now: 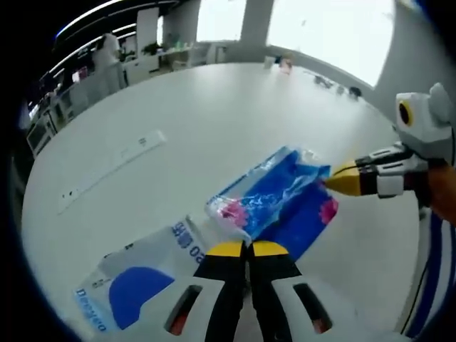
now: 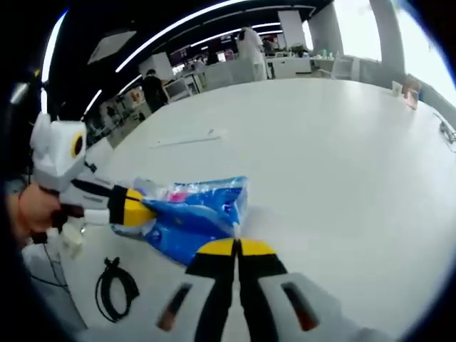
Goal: Arrange the tabletop items into an orderly group along one side of the table until the central work area is clear of visible clutter.
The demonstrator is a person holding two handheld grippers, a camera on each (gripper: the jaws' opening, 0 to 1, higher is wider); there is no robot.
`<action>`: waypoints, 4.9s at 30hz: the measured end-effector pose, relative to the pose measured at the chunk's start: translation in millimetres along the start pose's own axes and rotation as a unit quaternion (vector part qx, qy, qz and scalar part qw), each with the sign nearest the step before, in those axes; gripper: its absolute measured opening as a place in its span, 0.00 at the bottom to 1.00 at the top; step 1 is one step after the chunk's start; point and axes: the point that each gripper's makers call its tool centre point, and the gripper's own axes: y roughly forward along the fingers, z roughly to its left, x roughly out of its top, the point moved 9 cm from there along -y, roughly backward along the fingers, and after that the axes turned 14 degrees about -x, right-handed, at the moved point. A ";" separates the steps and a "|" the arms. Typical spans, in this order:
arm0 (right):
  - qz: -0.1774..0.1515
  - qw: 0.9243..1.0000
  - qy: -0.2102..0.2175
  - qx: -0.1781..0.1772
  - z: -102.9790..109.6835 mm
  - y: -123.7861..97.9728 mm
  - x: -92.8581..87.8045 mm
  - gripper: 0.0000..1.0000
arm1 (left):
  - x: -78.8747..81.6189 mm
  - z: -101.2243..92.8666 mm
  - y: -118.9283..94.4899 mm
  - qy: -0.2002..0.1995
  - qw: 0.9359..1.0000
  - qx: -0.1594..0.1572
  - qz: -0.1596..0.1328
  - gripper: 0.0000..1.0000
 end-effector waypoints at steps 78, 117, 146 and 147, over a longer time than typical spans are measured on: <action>-0.070 0.997 0.037 -0.001 -3.7 -21.7 16.4 0.53 | 13.9 3.0 -32.0 0.028 0.998 0.007 -0.048 0.43; -0.171 0.983 0.025 0.057 47.0 -85.6 62.1 0.72 | 39.0 -6.7 -151.5 0.055 0.972 -0.014 -0.226 0.82; -0.175 0.981 0.003 0.085 87.5 -128.2 37.9 0.68 | 7.0 -34.3 -196.8 0.060 0.968 -0.022 -0.242 0.78; -0.174 0.981 -0.002 0.083 88.8 -129.8 34.9 0.68 | 4.9 -34.9 -197.4 0.059 0.968 -0.022 -0.241 0.77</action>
